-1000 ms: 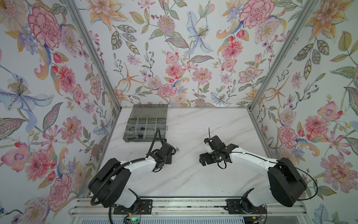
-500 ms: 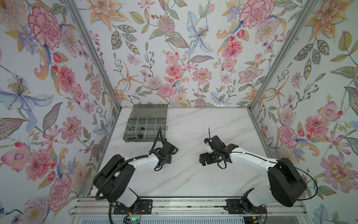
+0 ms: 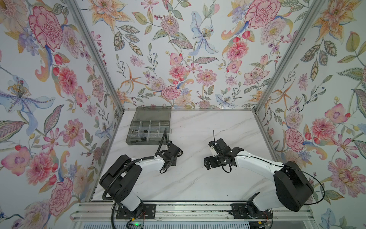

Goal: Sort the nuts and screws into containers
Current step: 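Lift the black hex bolt and carry it with the left gripper to the box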

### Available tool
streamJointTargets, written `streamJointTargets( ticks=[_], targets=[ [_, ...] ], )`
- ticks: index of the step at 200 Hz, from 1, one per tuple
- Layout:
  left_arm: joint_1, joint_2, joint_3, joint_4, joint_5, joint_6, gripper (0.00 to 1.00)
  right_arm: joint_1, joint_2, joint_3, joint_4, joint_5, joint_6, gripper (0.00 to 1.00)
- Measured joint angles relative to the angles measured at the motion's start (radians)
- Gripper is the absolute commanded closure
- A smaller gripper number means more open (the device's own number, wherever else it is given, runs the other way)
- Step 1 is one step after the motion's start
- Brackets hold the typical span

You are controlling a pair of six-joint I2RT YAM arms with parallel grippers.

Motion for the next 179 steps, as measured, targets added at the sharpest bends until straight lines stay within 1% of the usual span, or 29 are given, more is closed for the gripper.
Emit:
streamJointTargets(
  ticks=[37, 70, 102, 125, 146, 179],
  targets=[
    [0.000, -0.006, 0.000, -0.013, 0.000, 0.002, 0.79, 0.000, 0.000, 0.000, 0.000, 0.000, 0.000, 0.01],
    [0.000, -0.042, -0.008, -0.069, 0.003, 0.001, 0.87, 0.000, 0.000, 0.000, 0.000, 0.000, 0.000, 0.01],
    [0.000, -0.102, -0.010, -0.121, 0.003, 0.002, 0.90, 0.000, 0.000, 0.000, 0.000, 0.000, 0.000, 0.01],
    [0.001, -0.149, -0.008, -0.157, 0.002, 0.011, 0.89, 0.000, 0.000, 0.000, 0.000, 0.000, 0.000, 0.01],
    [0.038, -0.193, 0.001, -0.182, 0.007, 0.041, 0.91, 0.000, 0.000, 0.000, 0.000, 0.000, 0.000, 0.01],
    [0.197, -0.233, 0.058, -0.195, 0.024, 0.116, 0.91, 0.000, 0.000, 0.000, 0.000, 0.000, 0.000, 0.01]
  ],
)
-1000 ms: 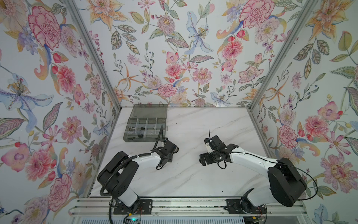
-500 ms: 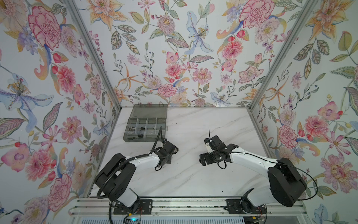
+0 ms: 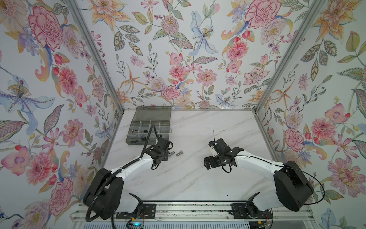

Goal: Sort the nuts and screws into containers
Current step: 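Lift the black hex bolt and carry it with the left gripper to the box, then open the left gripper to drop the black hex bolt into a compartment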

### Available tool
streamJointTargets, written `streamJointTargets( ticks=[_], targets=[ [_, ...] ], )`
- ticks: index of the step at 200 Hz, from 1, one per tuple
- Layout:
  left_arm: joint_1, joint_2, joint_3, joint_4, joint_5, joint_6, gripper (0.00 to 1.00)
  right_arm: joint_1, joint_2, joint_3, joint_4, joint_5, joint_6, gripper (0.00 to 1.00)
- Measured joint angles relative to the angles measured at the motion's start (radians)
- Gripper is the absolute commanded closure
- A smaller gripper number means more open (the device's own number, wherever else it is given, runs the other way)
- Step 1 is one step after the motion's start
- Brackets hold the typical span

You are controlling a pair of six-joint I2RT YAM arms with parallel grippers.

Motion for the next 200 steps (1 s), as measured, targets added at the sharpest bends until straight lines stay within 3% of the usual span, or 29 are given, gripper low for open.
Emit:
streamJointTargets(
  ticks=[46, 84, 140, 174, 200],
  targets=[
    [0.223, 0.018, 0.164, 0.014, 0.039, 0.118, 0.92, 0.000, 0.000, 0.000, 0.000, 0.000, 0.000, 0.01],
    [0.354, 0.139, 0.302, 0.034, 0.083, 0.201, 0.91, 0.000, -0.010, 0.000, -0.018, 0.004, 0.000, 0.01],
    [0.469, 0.308, 0.324, 0.085, 0.164, 0.252, 0.92, 0.000, -0.064, 0.000, -0.024, 0.019, 0.000, 0.01],
    [0.494, 0.331, 0.309, 0.121, 0.191, 0.257, 0.91, 0.000, -0.068, 0.000, -0.037, 0.026, 0.000, 0.01],
    [0.496, 0.353, 0.306, 0.143, 0.204, 0.259, 0.86, 0.000, -0.068, 0.000, -0.042, 0.026, 0.000, 0.01]
  ],
)
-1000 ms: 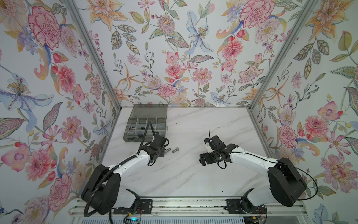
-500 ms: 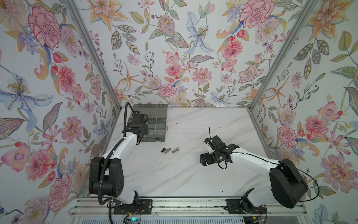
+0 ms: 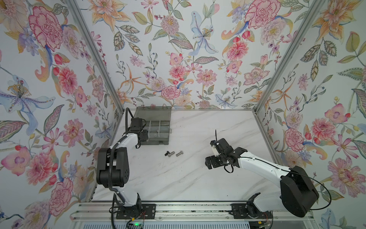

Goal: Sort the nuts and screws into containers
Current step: 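Open the left gripper to drop the black hex bolt into a compartment, then move the left gripper back to the pile over another black hex bolt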

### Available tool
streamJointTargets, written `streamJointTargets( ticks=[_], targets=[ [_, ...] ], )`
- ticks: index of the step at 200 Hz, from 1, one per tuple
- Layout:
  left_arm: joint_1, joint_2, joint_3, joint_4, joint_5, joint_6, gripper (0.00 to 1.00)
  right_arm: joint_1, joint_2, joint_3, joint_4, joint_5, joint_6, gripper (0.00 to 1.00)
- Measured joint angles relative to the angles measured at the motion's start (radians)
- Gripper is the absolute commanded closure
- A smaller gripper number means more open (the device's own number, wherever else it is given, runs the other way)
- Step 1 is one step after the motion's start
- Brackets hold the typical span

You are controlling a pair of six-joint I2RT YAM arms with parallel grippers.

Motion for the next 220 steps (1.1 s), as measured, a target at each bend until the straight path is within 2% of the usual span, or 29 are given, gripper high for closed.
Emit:
streamJointTargets(
  ticks=[23, 30, 42, 65, 112, 139, 161, 188, 220],
  targets=[
    [0.000, 0.005, -0.017, 0.011, 0.010, 0.001, 0.85, -0.001, 0.000, 0.000, 0.000, 0.000, 0.000, 0.01],
    [0.000, 0.005, -0.021, 0.011, 0.012, 0.001, 0.82, -0.001, 0.000, 0.000, 0.000, 0.000, 0.000, 0.01],
    [0.000, 0.006, -0.027, 0.011, 0.012, 0.002, 0.69, -0.001, 0.000, 0.000, 0.000, 0.000, 0.000, 0.01],
    [0.000, 0.006, -0.031, 0.015, 0.012, 0.003, 0.63, -0.002, 0.000, 0.000, 0.000, 0.000, 0.000, 0.01],
    [0.000, -0.003, -0.044, 0.027, 0.009, 0.001, 0.58, -0.002, 0.000, 0.000, 0.000, 0.000, 0.000, 0.01],
    [-0.014, -0.075, -0.075, 0.026, 0.008, -0.006, 0.51, -0.002, 0.000, 0.000, 0.000, 0.000, 0.000, 0.01],
    [-0.062, -0.183, -0.116, 0.031, 0.014, -0.009, 0.47, -0.002, 0.000, 0.000, 0.000, 0.000, 0.000, 0.01],
    [-0.172, -0.317, -0.195, 0.069, 0.009, -0.028, 0.44, -0.002, 0.002, 0.000, 0.000, 0.000, 0.000, 0.01],
    [-0.296, -0.386, -0.321, 0.127, 0.012, -0.043, 0.43, -0.002, 0.014, 0.000, 0.000, -0.001, 0.000, 0.01]
  ],
)
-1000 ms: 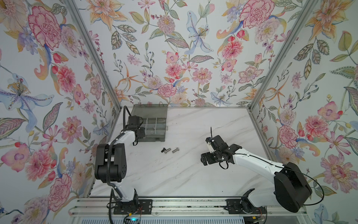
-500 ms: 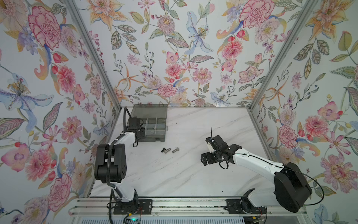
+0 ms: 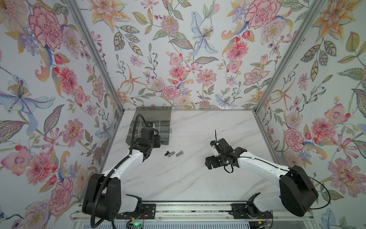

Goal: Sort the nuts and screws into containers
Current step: 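Move the left gripper back to the pile over another black hex bolt, then lower the left gripper around the black hex bolt and close on it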

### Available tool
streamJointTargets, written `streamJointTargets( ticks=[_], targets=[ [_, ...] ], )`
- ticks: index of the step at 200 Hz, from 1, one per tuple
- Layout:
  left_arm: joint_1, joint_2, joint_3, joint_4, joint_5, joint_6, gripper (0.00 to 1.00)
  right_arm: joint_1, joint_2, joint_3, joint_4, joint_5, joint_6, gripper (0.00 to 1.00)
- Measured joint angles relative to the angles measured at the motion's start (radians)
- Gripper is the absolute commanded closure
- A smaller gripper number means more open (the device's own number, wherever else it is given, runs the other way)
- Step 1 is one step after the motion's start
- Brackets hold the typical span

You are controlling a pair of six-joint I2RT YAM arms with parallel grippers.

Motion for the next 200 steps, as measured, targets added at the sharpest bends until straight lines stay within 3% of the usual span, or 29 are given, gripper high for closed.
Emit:
streamJointTargets(
  ticks=[62, 200],
  targets=[
    [-0.118, 0.000, -0.174, 0.073, -0.035, -0.084, 0.42, 0.000, 0.018, 0.000, 0.000, 0.000, 0.000, 0.01],
    [-0.154, 0.201, -0.091, 0.120, -0.079, -0.103, 0.42, 0.000, 0.031, 0.002, 0.000, 0.000, 0.000, 0.01]
  ],
)
